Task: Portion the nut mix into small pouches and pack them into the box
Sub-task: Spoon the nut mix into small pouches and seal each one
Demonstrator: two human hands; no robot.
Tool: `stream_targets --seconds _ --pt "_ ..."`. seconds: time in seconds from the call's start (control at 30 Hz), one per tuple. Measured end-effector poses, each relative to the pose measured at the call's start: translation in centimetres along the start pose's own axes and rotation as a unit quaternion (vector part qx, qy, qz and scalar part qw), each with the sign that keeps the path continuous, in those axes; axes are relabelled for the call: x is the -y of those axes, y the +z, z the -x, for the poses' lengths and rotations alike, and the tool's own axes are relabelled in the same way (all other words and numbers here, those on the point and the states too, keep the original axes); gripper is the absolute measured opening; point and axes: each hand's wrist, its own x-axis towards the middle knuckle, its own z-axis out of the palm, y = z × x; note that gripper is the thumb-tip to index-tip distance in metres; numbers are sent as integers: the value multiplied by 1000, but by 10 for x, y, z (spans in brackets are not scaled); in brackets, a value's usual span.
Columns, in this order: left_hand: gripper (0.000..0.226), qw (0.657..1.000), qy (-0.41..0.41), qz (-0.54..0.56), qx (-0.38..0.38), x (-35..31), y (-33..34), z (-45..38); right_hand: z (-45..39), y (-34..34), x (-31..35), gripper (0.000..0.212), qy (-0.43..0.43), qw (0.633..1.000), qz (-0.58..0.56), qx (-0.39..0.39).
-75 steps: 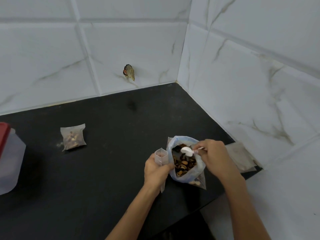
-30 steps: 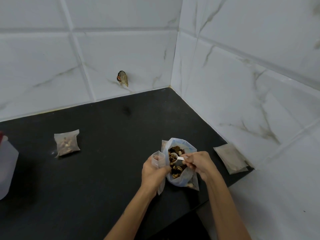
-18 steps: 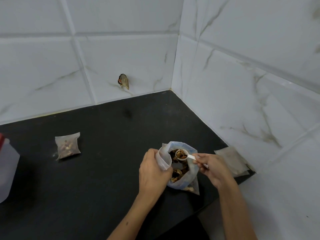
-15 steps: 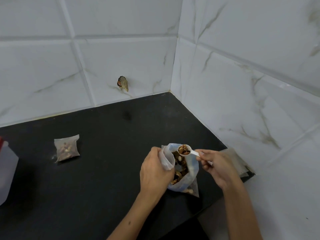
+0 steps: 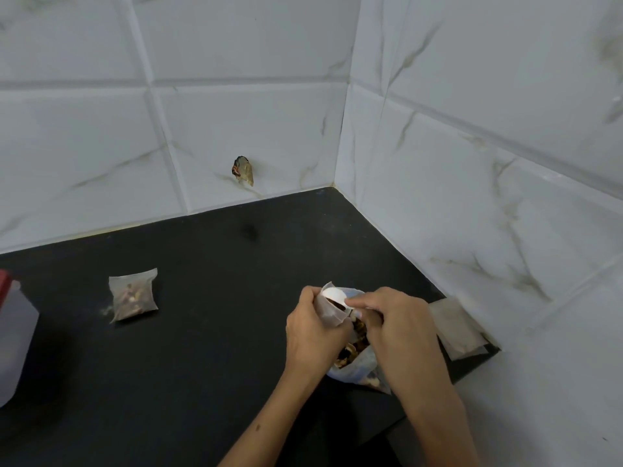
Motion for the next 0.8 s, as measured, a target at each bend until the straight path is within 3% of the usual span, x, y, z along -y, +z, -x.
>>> stream_targets --seconds 0.07,0.13,0.37,0.53,0.7,0.77,0.8 --pt "34 1000 10 28 -8 3 0 0 15 8 -4 31 -134 976 4 -174" --pt "35 999 23 45 -14 7 0 -1 27 11 -11 33 -180 956 -7 -232" --pt "34 997 39 66 -16 14 1 -3 22 16 -14 27 -201 951 -36 -234" --pt "34 998 31 49 -15 18 -7 -3 17 4 -21 21 -152 946 -124 -257" --pt "35 998 -33 41 -43 33 -16 0 5 12 -45 23 -29 987 25 -155" --pt "35 996 -64 36 -45 40 -16 1 -5 19 -39 24 92 994 25 -59" --pt "34 995 -79 33 -44 43 -15 2 4 21 -39 31 107 992 63 31"
